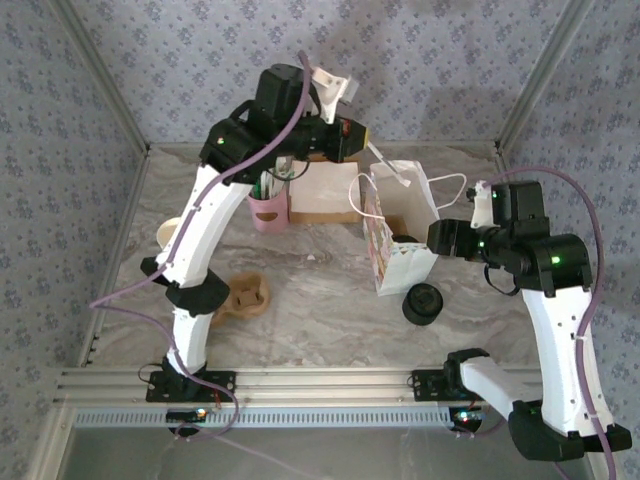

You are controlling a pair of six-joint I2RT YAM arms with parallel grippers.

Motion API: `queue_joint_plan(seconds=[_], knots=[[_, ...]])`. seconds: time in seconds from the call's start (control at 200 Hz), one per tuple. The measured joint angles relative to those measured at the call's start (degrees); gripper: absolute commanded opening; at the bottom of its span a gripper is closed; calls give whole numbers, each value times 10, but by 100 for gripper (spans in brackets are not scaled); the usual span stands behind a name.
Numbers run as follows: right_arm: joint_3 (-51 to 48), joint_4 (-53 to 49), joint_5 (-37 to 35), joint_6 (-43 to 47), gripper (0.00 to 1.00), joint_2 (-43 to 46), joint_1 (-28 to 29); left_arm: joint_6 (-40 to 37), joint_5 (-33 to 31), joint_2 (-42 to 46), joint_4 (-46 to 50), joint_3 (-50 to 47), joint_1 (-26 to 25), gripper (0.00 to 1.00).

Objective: Pack the takeout coffee

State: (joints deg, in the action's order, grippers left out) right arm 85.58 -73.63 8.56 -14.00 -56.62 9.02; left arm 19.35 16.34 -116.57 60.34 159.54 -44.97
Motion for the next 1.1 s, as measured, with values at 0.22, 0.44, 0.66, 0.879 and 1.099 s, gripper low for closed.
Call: queue_joint_plan(seconds=[0.22, 0.44, 0.66, 0.879, 1.099], knots=[[-11, 2, 8, -1, 78, 0, -1, -25, -62, -37, 8, 2, -24, 0], [-21, 6, 16, -1, 78, -2, -2, -44, -96, -89, 8, 6, -44, 0], [-27, 15, 31, -1, 78, -4, -2, -52, -113, -133, 7, 7, -56, 0], [-34, 21, 39, -1, 78, -9, -2, -59, -128, -167, -5, 8, -57, 0], [-37, 24, 43, -1, 78, -11, -1, -63, -130, -194, -5, 8, -57, 0]])
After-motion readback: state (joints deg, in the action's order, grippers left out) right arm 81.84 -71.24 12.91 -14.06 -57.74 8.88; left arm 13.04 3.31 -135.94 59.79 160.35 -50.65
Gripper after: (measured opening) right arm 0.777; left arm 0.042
